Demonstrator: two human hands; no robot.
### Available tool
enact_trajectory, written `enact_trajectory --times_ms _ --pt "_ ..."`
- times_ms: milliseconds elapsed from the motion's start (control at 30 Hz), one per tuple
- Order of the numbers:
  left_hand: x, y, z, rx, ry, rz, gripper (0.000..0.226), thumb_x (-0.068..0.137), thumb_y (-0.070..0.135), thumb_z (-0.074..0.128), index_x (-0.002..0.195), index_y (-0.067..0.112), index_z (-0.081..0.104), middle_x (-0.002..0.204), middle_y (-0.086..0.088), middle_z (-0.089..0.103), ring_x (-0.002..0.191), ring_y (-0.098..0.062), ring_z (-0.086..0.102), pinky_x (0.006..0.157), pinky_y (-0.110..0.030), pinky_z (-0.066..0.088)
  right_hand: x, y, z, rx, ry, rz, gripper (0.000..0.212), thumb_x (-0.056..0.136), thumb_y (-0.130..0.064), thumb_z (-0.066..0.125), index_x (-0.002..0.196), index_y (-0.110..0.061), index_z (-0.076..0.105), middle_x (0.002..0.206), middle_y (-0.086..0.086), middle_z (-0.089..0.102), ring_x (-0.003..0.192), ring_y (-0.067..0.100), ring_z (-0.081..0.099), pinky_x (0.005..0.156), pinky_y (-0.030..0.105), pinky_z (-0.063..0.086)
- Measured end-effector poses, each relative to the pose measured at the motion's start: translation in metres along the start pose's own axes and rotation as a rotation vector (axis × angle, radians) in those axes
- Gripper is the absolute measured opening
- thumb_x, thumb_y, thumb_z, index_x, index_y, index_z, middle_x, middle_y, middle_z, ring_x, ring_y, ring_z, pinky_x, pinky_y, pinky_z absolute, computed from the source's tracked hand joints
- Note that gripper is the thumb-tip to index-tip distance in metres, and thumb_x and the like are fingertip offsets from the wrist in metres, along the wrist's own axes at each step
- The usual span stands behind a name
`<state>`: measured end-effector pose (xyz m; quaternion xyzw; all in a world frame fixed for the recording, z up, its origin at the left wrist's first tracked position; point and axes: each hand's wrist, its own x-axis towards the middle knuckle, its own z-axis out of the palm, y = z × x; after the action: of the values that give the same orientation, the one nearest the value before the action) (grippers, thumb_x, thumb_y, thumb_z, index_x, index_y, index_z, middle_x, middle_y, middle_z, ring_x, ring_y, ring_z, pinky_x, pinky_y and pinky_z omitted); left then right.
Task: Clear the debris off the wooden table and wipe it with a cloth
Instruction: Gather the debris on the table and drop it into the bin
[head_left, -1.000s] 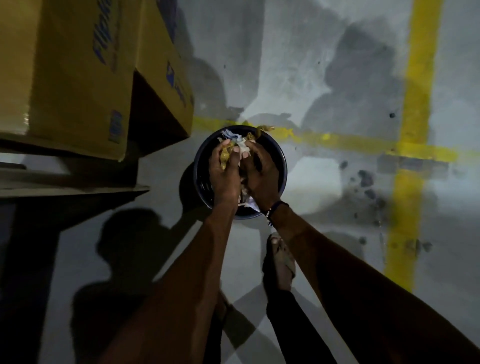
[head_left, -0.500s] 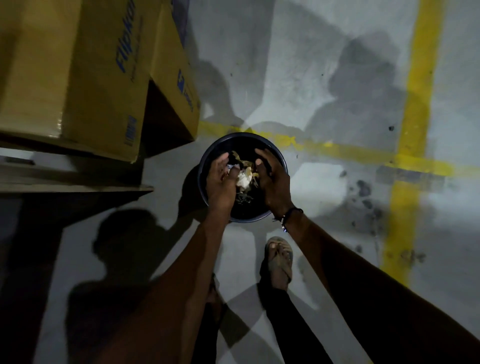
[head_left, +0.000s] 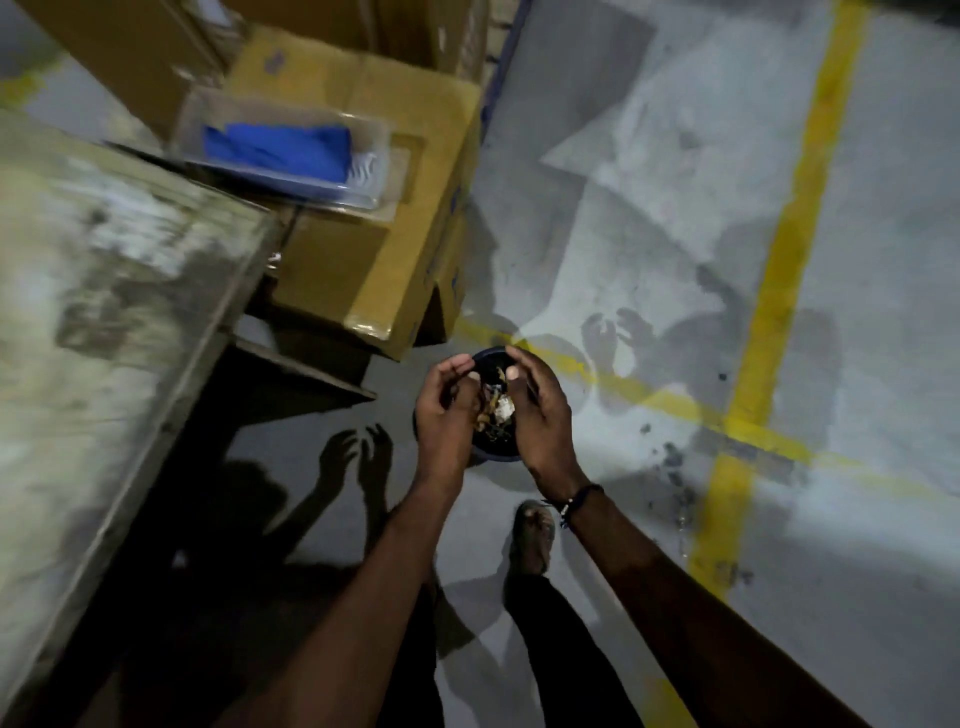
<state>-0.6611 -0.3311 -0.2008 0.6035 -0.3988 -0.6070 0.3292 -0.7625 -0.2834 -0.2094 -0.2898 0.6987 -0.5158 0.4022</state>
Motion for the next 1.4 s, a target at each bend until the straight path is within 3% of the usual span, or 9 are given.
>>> enact_trajectory --times_ms 167,367,533,800,900,1033,1200,1300,1400 --pt "-0.061 0.094 -0.052 -0.109 0.074 0.072 0.023 0.105 0.014 0.062 0.127 0.012 0.067 0.124 -0.003 0.072 0.113 -0.011 0.068 0.095 -0.036 0.055 -0.055 -0.111 0.026 -0.028 -0.133 -0.026 0.032 0.112 -0.029 0.050 0.142 -0.030 0.059 0.140 -0.024 0.058 0.134 -0.009 0.051 0.111 0.015 0.040" --pt "-0.113 0.164 -0.149 -0.223 0.242 0.121 0.019 0.105 0.020 0.064 0.124 0.018 0.069 0.123 0.001 0.072 0.110 -0.014 0.068 0.077 -0.025 0.054 -0.114 -0.205 0.098 -0.007 -0.316 -0.041 0.033 0.111 -0.034 0.051 0.144 -0.030 0.059 0.146 -0.015 0.060 0.132 -0.010 0.052 0.101 0.006 0.041" --pt "-0.138 0.187 -0.250 -0.305 0.450 0.170 0.016 0.105 0.013 0.063 0.120 0.014 0.069 0.110 0.006 0.072 0.095 -0.006 0.068 0.069 -0.023 0.053 -0.156 -0.244 0.183 0.011 -0.443 -0.098 0.040 0.110 -0.033 0.052 0.148 -0.020 0.057 0.151 -0.008 0.057 0.131 -0.012 0.052 0.103 0.009 0.044" --pt "-0.142 0.183 -0.390 -0.329 0.724 0.150 0.015 0.105 0.014 0.061 0.119 0.014 0.068 0.117 0.003 0.070 0.099 -0.007 0.065 0.067 -0.019 0.053 -0.197 -0.265 0.318 -0.076 -0.615 -0.172 0.032 0.110 -0.031 0.055 0.142 -0.027 0.061 0.142 -0.012 0.062 0.129 -0.007 0.056 0.095 0.007 0.045" --pt "-0.132 0.163 -0.428 -0.326 0.840 0.130 0.011 0.104 0.015 0.064 0.114 0.017 0.068 0.116 0.003 0.071 0.102 -0.011 0.066 0.080 -0.037 0.057 -0.202 -0.262 0.352 -0.142 -0.688 -0.198 0.033 0.109 -0.035 0.056 0.141 -0.029 0.061 0.143 -0.005 0.064 0.133 0.005 0.057 0.091 0.007 0.046" --pt "-0.127 0.138 -0.454 -0.325 0.993 0.065 0.010 0.103 0.015 0.063 0.111 0.017 0.068 0.115 0.001 0.071 0.106 -0.016 0.066 0.088 -0.038 0.053 -0.196 -0.241 0.387 -0.244 -0.776 -0.211 0.035 0.108 -0.035 0.059 0.143 -0.028 0.061 0.150 -0.011 0.059 0.138 0.003 0.053 0.100 0.033 0.055" --pt "-0.125 0.100 -0.469 -0.199 1.064 0.014 0.017 0.098 0.033 0.065 0.114 0.026 0.064 0.114 0.001 0.068 0.104 -0.017 0.066 0.087 -0.041 0.061 -0.178 -0.221 0.415 -0.427 -0.879 -0.337 0.036 0.108 -0.029 0.060 0.144 -0.023 0.060 0.166 -0.002 0.039 0.151 0.016 0.041 0.111 0.051 0.051" --pt "-0.120 0.091 -0.476 0.010 1.123 -0.058 0.028 0.096 0.039 0.071 0.118 0.023 0.062 0.126 -0.003 0.060 0.112 -0.021 0.062 0.084 -0.019 0.055 -0.162 -0.209 0.427 -0.504 -0.934 -0.390 0.043 0.106 -0.029 0.064 0.148 -0.020 0.056 0.169 -0.002 0.033 0.150 0.015 0.041 0.113 0.051 0.049" --pt "-0.118 0.077 -0.479 0.399 1.230 -0.194 0.051 0.089 0.059 0.071 0.124 0.023 0.060 0.129 -0.001 0.058 0.120 -0.022 0.056 0.097 -0.036 0.049 -0.154 -0.202 0.431 -0.595 -0.974 -0.405 0.062 0.103 -0.033 0.068 0.157 -0.016 0.044 0.172 0.002 0.025 0.155 0.015 0.031 0.118 0.022 0.040"
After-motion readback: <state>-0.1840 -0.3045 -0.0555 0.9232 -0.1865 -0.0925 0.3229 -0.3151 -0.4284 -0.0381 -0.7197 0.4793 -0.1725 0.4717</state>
